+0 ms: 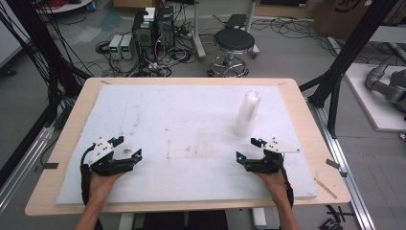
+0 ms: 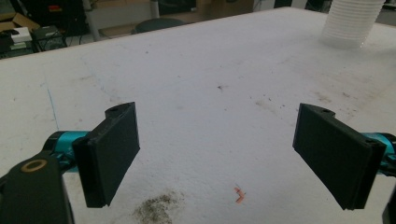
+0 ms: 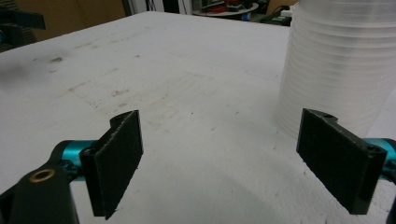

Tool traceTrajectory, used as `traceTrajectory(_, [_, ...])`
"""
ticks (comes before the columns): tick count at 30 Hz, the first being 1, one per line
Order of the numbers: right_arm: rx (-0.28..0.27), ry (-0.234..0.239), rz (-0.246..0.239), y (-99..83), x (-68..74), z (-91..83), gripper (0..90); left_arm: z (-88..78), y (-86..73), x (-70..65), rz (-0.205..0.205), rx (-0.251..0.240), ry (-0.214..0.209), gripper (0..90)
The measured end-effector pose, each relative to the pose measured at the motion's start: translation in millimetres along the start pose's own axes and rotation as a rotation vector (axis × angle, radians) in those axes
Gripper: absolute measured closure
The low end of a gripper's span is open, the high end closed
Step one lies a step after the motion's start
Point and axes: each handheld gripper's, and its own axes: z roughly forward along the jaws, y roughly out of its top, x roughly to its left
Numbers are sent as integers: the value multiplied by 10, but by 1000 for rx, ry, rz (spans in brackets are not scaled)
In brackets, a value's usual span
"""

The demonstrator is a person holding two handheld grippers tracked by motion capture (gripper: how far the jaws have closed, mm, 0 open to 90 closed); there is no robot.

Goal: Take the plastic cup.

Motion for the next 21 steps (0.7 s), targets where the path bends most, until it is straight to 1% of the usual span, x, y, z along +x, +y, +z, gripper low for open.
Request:
traceTrajectory(4, [0, 12, 10, 0, -7, 1, 143, 1, 1, 3, -2, 3, 1, 145])
traceTrajectory(10, [1, 18, 11, 1, -10, 1, 143, 7, 1, -1, -5, 3, 3, 144])
traceTrajectory(12, [4, 20, 13, 2, -11, 2, 143, 5, 2, 0, 3, 4, 3, 144])
traceTrajectory(18, [-2, 19, 7, 1, -9, -3, 143, 11, 4, -8, 3, 11, 3, 144])
traceTrajectory(19, [-1, 25, 10, 3, -11, -3, 143, 11, 5, -9, 7, 8, 3, 144])
traceTrajectory(20, [-1, 40, 11, 6, -26, -4, 143, 11, 4, -9, 10, 8, 3, 145])
traceTrajectory(21, [-1, 40, 11, 6, -26, -4, 143, 10, 5, -7, 10, 10, 1, 145])
